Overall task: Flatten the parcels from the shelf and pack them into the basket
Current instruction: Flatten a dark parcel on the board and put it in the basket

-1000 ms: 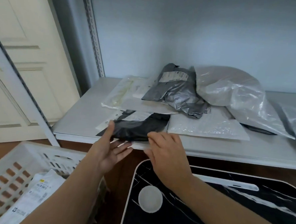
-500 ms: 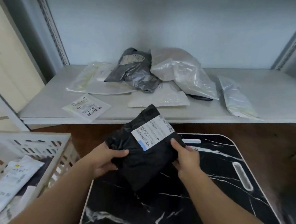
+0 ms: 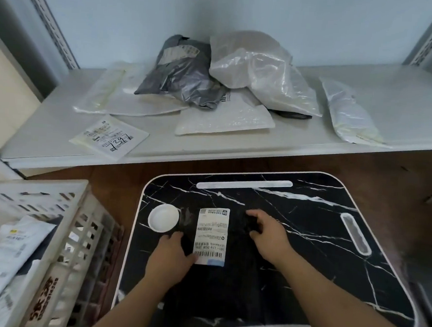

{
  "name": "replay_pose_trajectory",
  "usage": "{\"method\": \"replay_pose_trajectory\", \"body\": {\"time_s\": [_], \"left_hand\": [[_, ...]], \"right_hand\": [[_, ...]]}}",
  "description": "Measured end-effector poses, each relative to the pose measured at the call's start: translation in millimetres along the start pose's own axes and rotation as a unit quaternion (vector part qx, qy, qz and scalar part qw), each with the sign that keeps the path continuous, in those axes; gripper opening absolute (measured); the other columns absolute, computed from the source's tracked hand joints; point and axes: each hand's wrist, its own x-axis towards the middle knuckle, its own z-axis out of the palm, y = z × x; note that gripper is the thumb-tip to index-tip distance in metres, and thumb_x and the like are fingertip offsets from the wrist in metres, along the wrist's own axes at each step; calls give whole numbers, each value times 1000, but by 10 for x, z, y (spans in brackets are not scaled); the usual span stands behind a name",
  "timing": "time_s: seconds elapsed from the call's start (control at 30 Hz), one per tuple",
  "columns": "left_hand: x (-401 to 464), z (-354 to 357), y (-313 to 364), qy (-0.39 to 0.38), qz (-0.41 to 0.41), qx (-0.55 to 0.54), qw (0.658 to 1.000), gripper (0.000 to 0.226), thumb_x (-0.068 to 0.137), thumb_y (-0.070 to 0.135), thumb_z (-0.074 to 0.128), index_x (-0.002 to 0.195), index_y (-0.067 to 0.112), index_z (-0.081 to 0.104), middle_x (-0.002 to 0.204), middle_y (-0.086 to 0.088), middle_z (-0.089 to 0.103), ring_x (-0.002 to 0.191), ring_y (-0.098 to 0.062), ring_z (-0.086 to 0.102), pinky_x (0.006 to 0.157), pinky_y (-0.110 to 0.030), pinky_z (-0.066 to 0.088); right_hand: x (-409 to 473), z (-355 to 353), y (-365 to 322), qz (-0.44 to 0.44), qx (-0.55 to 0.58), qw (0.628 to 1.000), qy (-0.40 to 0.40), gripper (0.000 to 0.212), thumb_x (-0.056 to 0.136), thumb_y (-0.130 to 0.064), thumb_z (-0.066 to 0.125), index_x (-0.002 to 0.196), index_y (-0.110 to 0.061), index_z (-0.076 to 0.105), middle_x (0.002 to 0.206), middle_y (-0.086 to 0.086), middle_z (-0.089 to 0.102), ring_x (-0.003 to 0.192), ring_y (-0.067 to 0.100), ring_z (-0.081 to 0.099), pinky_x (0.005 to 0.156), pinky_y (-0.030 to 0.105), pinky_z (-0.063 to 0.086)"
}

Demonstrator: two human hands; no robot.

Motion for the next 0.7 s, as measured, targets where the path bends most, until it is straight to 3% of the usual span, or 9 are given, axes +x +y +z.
{"method": "replay_pose_trajectory", "body": {"time_s": [0.07, 0.13, 0.23, 0.3, 0.37, 0.47, 0.7], "left_hand": [[1, 58, 51, 52, -9, 28, 998, 51, 90, 41, 58, 131, 14, 44, 125, -8, 53, 112, -25, 56, 90, -37, 48], [0, 107, 85, 157, 7, 59, 986, 46, 94, 39, 50, 132, 14, 45, 124, -7, 52, 112, -25, 55, 88, -37, 47], [75, 281, 61, 251, 98, 82, 960, 49, 97, 37, 41, 139, 13, 48, 139, -9, 51, 129, -28, 48, 105, -40, 38], [149, 430, 39, 248, 156, 102, 951, 53, 97, 37, 32, 139, 10, 49, 145, -11, 47, 137, -29, 41, 114, -40, 27], [187, 566, 11, 219, 182, 113, 952, 56, 97, 36, 28, 142, 7, 43, 150, -12, 40, 142, -27, 31, 113, -43, 19], [249, 708, -32, 214, 200, 111, 950, 60, 99, 38, 25, 148, 4, 28, 156, -14, 27, 146, -26, 19, 113, -44, 17], [294, 796, -19, 208, 192, 99, 954, 62, 99, 41, 22, 152, 9, 24, 159, -14, 19, 148, -28, 12, 114, -48, 16]], "right_hand": [[60, 88, -49, -29, -54, 997, 56, 45, 95, -12, 56, 138, -22, 50, 142, 4, 43, 133, 20, 39, 110, 27, 28], [57, 190, -102, -61, -163, 974, 141, 42, 100, -30, 45, 141, -19, 48, 151, 7, 36, 140, 23, 29, 114, 39, 27], [8, 452, -53, -179, -265, 938, 133, 58, 102, -46, 19, 142, -13, 46, 153, 7, 36, 145, 22, 24, 117, 40, 21], [-23, 622, 93, -212, -322, 918, 98, 63, 104, -50, 10, 146, -12, 38, 156, 7, 31, 147, 20, 14, 116, 41, 14], [-51, 697, 195, -197, -335, 918, 87, 68, 103, -54, 10, 149, -10, 32, 158, 8, 25, 148, 21, 10, 114, 44, 10], [-28, 732, 236, -192, -350, 914, 76, 72, 101, -59, 13, 150, -8, 27, 159, 10, 22, 148, 22, 9, 114, 45, 10], [13, 731, 240, -197, -366, 908, 52, 72, 102, -58, 16, 152, -7, 22, 161, 10, 17, 149, 21, 8, 112, 46, 13]]}}
